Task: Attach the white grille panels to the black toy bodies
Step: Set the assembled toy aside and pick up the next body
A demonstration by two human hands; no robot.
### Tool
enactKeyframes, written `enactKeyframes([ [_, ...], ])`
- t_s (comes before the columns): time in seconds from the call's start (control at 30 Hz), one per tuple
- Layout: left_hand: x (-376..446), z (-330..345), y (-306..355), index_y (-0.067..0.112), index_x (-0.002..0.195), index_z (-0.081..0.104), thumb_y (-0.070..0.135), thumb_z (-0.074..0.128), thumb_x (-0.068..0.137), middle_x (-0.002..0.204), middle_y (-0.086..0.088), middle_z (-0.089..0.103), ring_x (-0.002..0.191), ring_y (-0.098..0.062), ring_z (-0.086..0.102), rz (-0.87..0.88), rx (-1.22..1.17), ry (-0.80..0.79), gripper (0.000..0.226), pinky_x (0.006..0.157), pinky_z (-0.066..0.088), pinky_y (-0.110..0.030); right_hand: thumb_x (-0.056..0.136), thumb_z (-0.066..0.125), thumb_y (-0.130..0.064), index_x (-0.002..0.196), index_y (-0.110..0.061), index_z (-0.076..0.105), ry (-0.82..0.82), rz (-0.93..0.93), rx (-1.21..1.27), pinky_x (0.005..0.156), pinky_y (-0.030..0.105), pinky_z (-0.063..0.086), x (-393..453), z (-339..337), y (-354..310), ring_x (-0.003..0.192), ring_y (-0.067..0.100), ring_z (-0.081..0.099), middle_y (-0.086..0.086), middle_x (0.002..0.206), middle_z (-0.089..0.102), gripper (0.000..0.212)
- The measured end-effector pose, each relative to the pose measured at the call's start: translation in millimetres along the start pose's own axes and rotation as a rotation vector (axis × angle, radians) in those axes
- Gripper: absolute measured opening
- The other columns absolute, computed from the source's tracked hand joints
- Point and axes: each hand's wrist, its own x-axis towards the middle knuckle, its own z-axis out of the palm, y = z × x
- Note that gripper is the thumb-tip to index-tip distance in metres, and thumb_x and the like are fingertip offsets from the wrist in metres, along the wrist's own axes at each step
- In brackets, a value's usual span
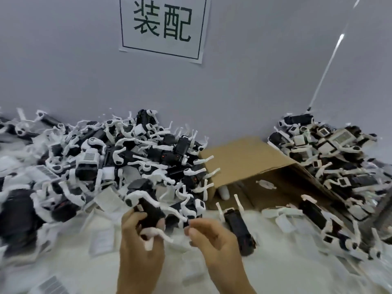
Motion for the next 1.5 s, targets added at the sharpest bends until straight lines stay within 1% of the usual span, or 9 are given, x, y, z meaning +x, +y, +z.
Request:
enactKeyframes([
  [0.17,0.4,-9.0,5.1,0.018,0.129,0.041,-0.009,0.084,0.066,0.129,-0.008,0.053,0.119,-0.021,0.054,0.098,0.101,-0.144,0.081,0.094,0.050,-0.025,0.090,0.075,-0.028,0.111,-0.030,0.069,0.056,-0.028,0.181,0.086,0.032,0.060,-9.2,18.9,16.5,0.104,0.014,0.071,-0.010,0.107,0.075,0.023],
  [0.3,4.2,-10.6,13.5,0.011,0.124,0.060,0.009,0.067,0.079,0.129,-0.001,0.064,0.115,-0.023,0.053,0.324,0.322,-0.206,0.045,0.100,0.037,-0.029,0.068,0.077,-0.068,0.115,-0.050,0.057,0.137,-0.150,0.207,0.084,0.012,0.053,-12.1,9.0,8.5,0.113,-0.002,0.063,-0.024,0.118,0.066,0.054],
  [0.4,7.4,-9.8,12.9,0.011,0.124,0.060,-0.011,0.073,0.066,0.134,-0.005,0.063,0.119,-0.027,0.054,0.440,0.336,-0.257,0.063,0.102,0.041,-0.042,0.045,0.076,-0.087,0.097,-0.055,0.051,0.271,-0.125,0.144,0.085,0.028,0.055,-9.9,2.6,8.2,0.105,0.001,0.063,-0.022,0.108,0.063,0.066],
  [0.6,13.0,-18.4,20.4,0.025,0.132,0.056,-0.032,0.069,0.058,0.149,-0.014,0.030,0.132,-0.023,0.043,0.423,0.263,-0.339,0.094,0.102,0.044,-0.022,0.060,0.080,-0.068,0.138,-0.054,0.044,0.079,-0.231,-0.074,0.098,0.016,0.045,0.3,-24.9,10.5,0.127,-0.011,0.049,-0.035,0.135,0.052,0.086],
  [0.77,8.4,-12.3,26.7,0.045,0.137,0.036,-0.009,0.062,0.067,0.149,-0.004,0.041,0.118,-0.017,0.060,-0.112,-0.168,-0.167,0.092,0.087,0.056,-0.030,0.051,0.086,-0.063,0.121,-0.060,0.054,-0.003,-0.163,0.076,0.087,0.013,0.052,-2.7,-23.9,7.8,0.118,-0.004,0.059,-0.028,0.121,0.061,0.077],
  [0.9,8.8,-6.6,27.6,0.029,0.102,0.054,0.020,0.072,0.090,0.105,0.010,0.065,0.094,-0.001,0.065,-0.522,-0.233,-0.011,0.023,0.087,0.048,-0.037,0.045,0.091,-0.059,0.105,-0.050,0.067,-0.053,-0.080,0.202,0.081,0.021,0.057,-5.4,-21.8,5.0,0.106,0.008,0.068,-0.011,0.112,0.068,0.065],
  [0.97,11.9,-7.4,32.3,0.022,0.083,0.054,0.048,0.064,0.092,0.083,0.008,0.062,0.075,-0.002,0.063,-0.654,-0.265,0.065,0.030,0.081,0.044,-0.036,0.041,0.092,-0.059,0.103,-0.041,0.068,0.023,-0.060,0.276,0.078,0.023,0.058,-5.8,-17.3,5.7,0.101,0.010,0.071,-0.006,0.107,0.071,0.070],
  [1.13,-7.0,2.3,48.5,0.029,0.102,0.078,0.082,0.037,0.086,0.111,0.005,0.075,0.112,-0.015,0.066,-0.603,-0.295,-0.380,0.069,0.098,0.045,-0.045,0.040,0.094,-0.063,0.106,-0.023,0.065,0.077,0.041,0.443,0.084,0.039,0.060,-6.1,-7.8,10.2,0.095,0.022,0.074,0.001,0.097,0.076,0.082],
  [1.5,7.0,-7.9,55.1,0.014,0.095,0.075,0.026,0.089,0.053,0.100,-0.018,0.076,0.097,-0.035,0.074,-0.771,-0.579,-0.221,0.046,0.082,0.058,-0.043,0.041,0.089,-0.074,0.102,-0.048,0.068,-0.167,0.034,0.165,0.081,0.033,0.062,-21.5,3.9,10.6,0.090,0.011,0.074,-0.014,0.101,0.075,0.069],
])
